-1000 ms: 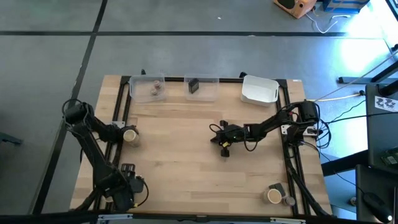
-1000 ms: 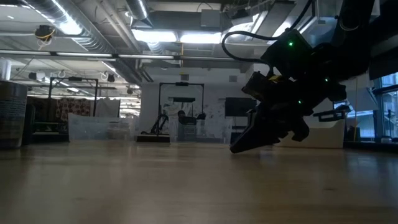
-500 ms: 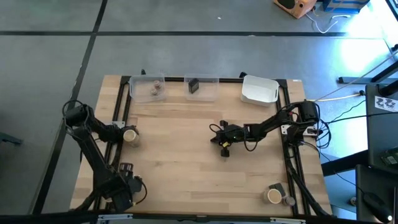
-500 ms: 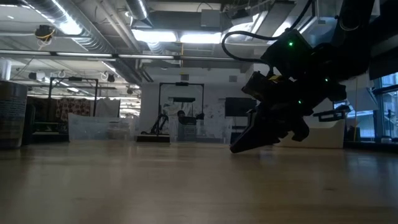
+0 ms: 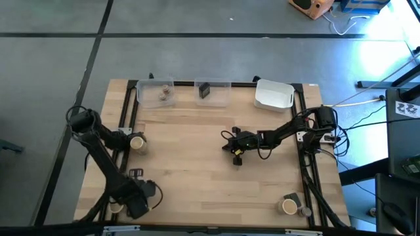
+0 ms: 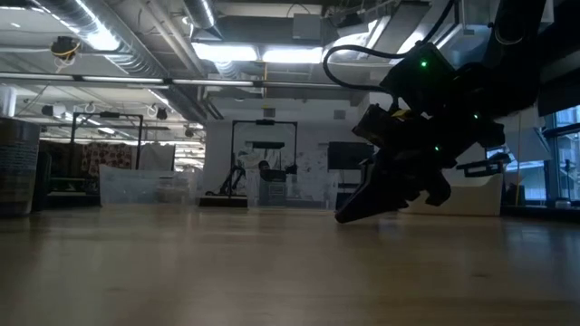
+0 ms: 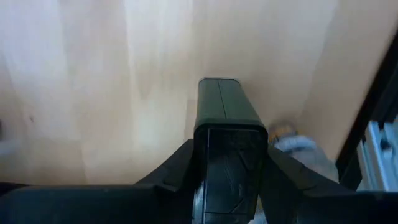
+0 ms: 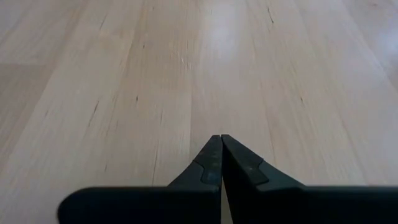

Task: Sort spices by type
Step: Put the bottom left black seasoning can into the middle transparent bin

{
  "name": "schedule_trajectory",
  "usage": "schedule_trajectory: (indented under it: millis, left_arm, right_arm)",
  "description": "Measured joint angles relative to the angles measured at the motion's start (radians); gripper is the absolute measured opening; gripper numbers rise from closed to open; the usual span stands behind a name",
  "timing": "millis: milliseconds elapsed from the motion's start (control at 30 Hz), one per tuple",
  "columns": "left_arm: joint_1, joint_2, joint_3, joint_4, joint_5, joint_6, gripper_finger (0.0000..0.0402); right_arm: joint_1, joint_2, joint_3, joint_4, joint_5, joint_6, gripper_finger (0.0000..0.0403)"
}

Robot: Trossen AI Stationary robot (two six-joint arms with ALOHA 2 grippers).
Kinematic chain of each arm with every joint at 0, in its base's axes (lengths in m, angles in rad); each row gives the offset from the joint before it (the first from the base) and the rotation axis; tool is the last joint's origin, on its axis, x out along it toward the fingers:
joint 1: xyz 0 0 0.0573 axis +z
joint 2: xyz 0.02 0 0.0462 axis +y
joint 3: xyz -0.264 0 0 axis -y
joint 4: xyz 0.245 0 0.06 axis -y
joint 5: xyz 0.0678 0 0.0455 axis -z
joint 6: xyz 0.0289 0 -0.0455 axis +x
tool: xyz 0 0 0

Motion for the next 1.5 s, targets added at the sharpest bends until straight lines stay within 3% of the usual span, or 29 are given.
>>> schedule_trajectory:
  millis: [333, 533, 967, 1233, 1500]
  left_arm:
    - [0.256, 0.0, 0.001, -0.002, -0.01, 0.09, 0.0127]
    - [0.445, 0.0, 0.039, -0.001, -0.015, 0.274, 0.0118]
    - [0.852, 0.0, 0.235, 0.011, -0.214, 0.671, 0.0126]
    - [1.024, -0.001, 0.342, 0.158, -0.275, 0.854, 0.0127]
    - [1.203, 0.003, 0.357, 0.427, -0.275, 0.985, 0.0127]
  right_arm:
    - [0.0, 0.0, 0.0, -0.004, 0.0, 0.0, 0.0011]
    - [0.001, 0.0, 0.0, -0.006, 0.0, 0.0, 0.0011]
    - [0.0, 0.0, 0.009, 0.006, 0.0, -0.004, 0.0011]
    - [0.0, 0.0, 0.041, 0.017, 0.0, -0.026, 0.0011]
    - [0.0, 0.0, 0.042, 0.018, 0.011, -0.002, 0.0011]
